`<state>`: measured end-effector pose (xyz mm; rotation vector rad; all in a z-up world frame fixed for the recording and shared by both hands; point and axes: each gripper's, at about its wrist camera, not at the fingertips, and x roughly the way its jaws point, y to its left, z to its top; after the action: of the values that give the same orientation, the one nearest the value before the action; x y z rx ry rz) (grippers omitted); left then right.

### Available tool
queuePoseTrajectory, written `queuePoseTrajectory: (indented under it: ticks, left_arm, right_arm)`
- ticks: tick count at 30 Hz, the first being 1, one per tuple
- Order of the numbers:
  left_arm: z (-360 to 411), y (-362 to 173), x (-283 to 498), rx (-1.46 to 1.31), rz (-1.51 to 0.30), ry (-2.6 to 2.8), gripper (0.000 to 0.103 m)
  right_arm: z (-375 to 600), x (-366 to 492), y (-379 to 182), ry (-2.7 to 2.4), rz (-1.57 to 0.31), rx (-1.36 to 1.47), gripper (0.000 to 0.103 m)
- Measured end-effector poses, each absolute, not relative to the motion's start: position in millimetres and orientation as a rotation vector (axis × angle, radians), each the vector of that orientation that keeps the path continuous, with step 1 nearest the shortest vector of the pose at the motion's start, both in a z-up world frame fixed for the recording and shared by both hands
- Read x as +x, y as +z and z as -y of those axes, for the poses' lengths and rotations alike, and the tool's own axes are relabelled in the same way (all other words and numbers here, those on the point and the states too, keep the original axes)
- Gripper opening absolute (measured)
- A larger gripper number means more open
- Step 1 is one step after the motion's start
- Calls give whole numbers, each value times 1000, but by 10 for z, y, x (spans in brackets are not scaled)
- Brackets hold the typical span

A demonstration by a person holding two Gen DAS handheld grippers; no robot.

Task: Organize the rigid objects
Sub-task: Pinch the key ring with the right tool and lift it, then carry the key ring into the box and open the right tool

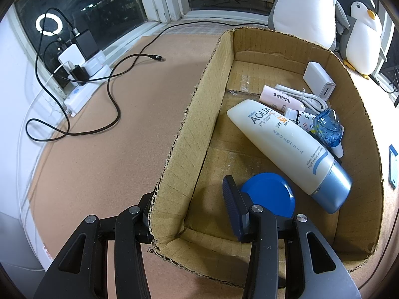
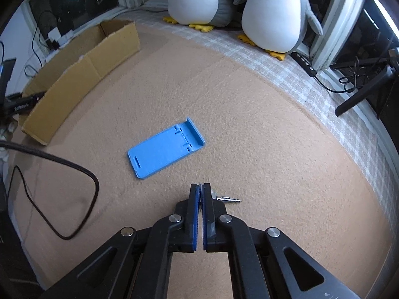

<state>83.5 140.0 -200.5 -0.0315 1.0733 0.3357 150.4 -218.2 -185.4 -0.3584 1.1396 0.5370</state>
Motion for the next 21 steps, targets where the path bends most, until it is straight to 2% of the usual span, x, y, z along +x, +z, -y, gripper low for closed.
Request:
queuePoseTrajectory:
  ticks: [10,21]
  left_arm:
    - [-1393,-2011,827,-32,-1074,324,43]
    - [-1381,-2003,772,-35,-1079,299,43]
  right_arm:
    - [1940,1445,-1289,565,-1049,-234,2]
    - [909,1434,-730,710,-945,-186,2]
